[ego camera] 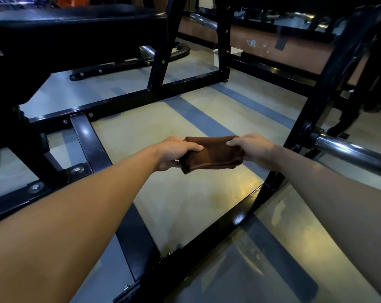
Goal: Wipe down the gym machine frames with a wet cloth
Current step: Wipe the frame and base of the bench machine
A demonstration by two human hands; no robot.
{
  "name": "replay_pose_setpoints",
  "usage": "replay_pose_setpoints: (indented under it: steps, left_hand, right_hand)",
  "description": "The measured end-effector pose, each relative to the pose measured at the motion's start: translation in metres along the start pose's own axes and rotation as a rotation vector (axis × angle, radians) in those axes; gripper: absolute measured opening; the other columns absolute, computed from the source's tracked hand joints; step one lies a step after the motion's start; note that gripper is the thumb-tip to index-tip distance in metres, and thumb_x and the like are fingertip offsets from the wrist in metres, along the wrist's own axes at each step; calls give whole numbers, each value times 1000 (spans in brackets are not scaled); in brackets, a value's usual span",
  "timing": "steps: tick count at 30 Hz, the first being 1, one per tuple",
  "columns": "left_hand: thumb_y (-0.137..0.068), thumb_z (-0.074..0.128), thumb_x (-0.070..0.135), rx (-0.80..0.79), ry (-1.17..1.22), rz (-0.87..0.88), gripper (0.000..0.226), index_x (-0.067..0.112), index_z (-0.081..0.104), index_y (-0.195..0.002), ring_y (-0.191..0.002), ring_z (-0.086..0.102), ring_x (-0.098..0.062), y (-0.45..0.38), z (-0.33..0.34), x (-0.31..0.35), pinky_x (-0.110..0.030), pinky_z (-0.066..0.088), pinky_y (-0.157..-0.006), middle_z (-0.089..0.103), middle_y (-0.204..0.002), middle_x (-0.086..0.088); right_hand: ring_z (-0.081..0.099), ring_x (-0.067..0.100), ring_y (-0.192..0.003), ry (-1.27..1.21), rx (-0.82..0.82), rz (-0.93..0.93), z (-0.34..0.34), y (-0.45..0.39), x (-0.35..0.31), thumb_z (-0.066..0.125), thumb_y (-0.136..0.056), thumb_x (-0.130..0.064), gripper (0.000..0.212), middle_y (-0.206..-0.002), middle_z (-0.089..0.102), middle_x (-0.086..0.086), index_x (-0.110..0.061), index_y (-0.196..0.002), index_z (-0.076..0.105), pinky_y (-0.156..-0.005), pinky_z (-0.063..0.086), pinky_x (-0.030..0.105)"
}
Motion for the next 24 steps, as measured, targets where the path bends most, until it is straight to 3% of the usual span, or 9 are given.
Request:
replay_pose_setpoints:
  steps: [2,5,8,12,14,16,19,22,24]
  left_hand:
    - [-93,75,28,-31,123,-21,29,12,70,-117,-92,73,-21,2,1,-2,-37,62,-81,78,-106,-8]
    - [-94,74,23,-13,271,-35,30,9,69,-119,-90,73,-19,-3,0,-3,-29,59,-67,78,-107,-9]
    - [-95,72,20,12,285,-57,31,7,68,-123,-93,72,-21,-9,-4,-11,-31,58,-73,76,-113,-12]
    - [-98,68,17,26,38,-59,21,13,66,-118,-92,71,-18,-10,-11,-15,-33,55,-73,75,-112,-8]
    - [-95,69,13,-89,-105,-77,18,13,64,-112,-94,74,-21,-5,-3,-15,-36,59,-80,76,-108,-10]
    - [-94,69,18,-255,-230,-133,24,10,63,-115,-100,75,-27,6,11,-22,-40,58,-96,77,-107,-13]
    - [-97,65,40,-422,-147,-172,44,13,61,-131,-110,72,-31,17,33,-26,-46,57,-98,74,-120,-11]
    - [-98,65,41,-315,-1,-101,39,18,63,-130,-114,70,-25,7,32,-16,-45,56,-100,74,-120,-5]
    - [-98,66,35,-207,76,-41,31,21,66,-126,-111,70,-21,0,25,-9,-39,58,-93,75,-114,-2]
  right_hand:
    - [73,18,-81,-169,7,23,-2,5,-3,70,-97,-23,16,-80,78,3,-8,-95,73,-77,62,34]
    - [73,23,-103,-256,-155,107,9,8,0,73,-96,-29,26,-107,78,8,-11,-115,72,-85,62,38]
    - [72,23,-107,-213,-251,145,16,3,6,72,-96,-14,24,-111,76,12,-4,-118,69,-88,60,34]
    - [73,23,-106,-227,-141,111,10,-7,5,69,-98,-10,19,-113,76,14,1,-114,71,-84,58,31]
    - [71,21,-106,-229,-96,83,11,-11,-1,63,-101,-11,16,-114,75,11,-4,-112,72,-87,57,32]
    - [70,20,-111,-226,-119,64,20,-12,-8,57,-103,-12,23,-118,75,9,-7,-119,73,-95,55,33]
    - [71,20,-114,-207,-204,52,38,-8,-15,58,-103,-12,26,-120,75,11,-3,-125,70,-100,55,35]
    - [73,20,-109,-323,-126,38,39,-10,-21,72,-97,-21,36,-117,76,12,0,-126,68,-93,58,32]
    - [72,18,-104,-441,-48,92,38,-11,-15,77,-93,-35,43,-116,75,8,-6,-125,69,-90,58,29]
Point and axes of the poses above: each hand's wrist, its own y-axis away from the middle knuckle, its own z-axis out of the palm, x = y × z, the point moved 9 cm from there along -y, towards the middle knuckle
